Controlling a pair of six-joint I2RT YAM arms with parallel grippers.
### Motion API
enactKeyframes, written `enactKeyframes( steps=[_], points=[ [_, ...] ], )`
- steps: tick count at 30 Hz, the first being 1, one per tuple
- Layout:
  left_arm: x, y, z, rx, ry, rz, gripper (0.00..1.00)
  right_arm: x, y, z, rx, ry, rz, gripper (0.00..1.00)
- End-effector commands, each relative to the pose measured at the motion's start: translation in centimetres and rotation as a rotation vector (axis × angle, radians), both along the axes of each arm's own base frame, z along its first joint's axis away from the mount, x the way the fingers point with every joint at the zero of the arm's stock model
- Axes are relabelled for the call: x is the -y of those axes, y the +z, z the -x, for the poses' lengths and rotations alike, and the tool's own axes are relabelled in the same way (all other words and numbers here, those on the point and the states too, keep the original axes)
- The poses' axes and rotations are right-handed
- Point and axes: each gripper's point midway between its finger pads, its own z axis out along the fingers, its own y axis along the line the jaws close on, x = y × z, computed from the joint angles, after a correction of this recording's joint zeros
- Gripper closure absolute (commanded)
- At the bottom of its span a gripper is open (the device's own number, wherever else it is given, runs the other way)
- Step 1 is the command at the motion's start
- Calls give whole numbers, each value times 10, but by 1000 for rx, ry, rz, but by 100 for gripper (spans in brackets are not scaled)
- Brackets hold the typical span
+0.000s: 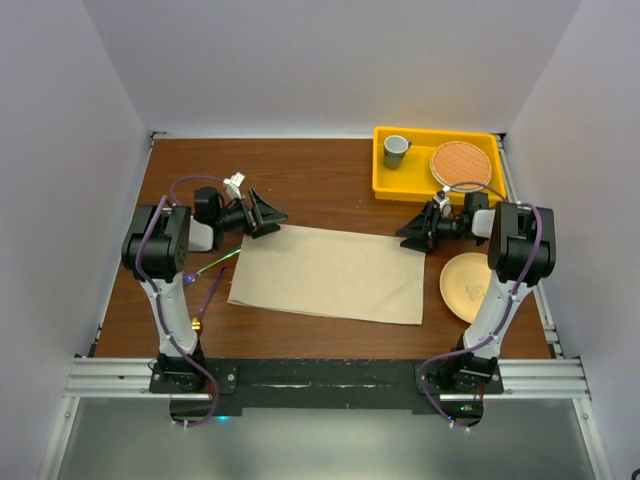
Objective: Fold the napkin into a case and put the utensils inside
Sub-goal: Smooth out the rectangle-folded napkin at the center of the board.
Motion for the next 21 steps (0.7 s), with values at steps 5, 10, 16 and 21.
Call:
enactKeyframes(
  steps=[5, 10, 16, 21],
  points=[
    [-29, -46, -19, -75, 89, -19, 0, 39, -62, 11, -64, -67, 330, 39],
    [-26, -22, -27, -6, 61, 3, 0, 39, -59, 12, -59, -66, 344, 41],
    [-27, 23, -36, 84, 71, 12, 0, 35, -58, 14, -56, -60, 345, 42],
    [-34, 11, -43, 48, 118, 3, 0, 33, -57, 16, -55, -55, 344, 42]
  ],
)
